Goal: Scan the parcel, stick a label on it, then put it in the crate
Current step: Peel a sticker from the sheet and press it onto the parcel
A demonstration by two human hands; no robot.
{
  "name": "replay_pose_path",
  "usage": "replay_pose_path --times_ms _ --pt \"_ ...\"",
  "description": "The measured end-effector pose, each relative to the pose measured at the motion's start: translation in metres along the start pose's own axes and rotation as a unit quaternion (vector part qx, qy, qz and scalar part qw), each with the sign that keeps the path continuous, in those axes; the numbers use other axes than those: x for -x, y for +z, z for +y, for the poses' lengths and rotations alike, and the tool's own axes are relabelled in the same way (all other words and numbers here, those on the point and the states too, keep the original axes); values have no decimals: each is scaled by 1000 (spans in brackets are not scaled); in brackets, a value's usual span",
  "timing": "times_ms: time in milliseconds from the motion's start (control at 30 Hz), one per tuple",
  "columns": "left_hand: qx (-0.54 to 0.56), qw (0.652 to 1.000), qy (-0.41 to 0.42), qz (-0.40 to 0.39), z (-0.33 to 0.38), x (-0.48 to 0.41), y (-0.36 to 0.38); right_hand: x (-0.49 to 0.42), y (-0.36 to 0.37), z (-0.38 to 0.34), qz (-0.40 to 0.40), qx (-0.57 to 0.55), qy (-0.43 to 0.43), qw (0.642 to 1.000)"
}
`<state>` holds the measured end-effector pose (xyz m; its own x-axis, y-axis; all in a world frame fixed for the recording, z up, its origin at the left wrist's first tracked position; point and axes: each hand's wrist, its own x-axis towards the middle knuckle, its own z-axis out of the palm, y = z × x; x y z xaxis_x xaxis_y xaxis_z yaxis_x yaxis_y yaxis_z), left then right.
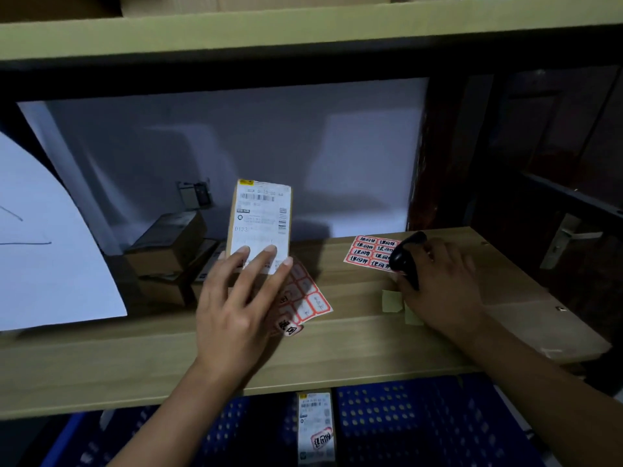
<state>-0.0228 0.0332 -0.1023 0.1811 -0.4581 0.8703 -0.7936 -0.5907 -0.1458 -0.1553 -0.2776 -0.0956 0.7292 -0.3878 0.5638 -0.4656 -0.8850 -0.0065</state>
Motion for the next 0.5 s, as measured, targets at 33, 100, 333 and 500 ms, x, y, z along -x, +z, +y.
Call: replay_pose_path --times_ms 33,100,333,500 --pt "-9 1000 9 0 -2 4 -3 0 -1 -6 4 -7 -5 1000" --pt "-17 1000 1 5 -6 9 -8 -1 -4 -21 16 -40 -26 999" --pt "-39 996 -69 37 -18 24 -34 -13 -15 -117 -186 -382 -144 894" --pt "-20 996 -80 14 -15 35 -42 -11 4 -144 -292 -391 -151 860"
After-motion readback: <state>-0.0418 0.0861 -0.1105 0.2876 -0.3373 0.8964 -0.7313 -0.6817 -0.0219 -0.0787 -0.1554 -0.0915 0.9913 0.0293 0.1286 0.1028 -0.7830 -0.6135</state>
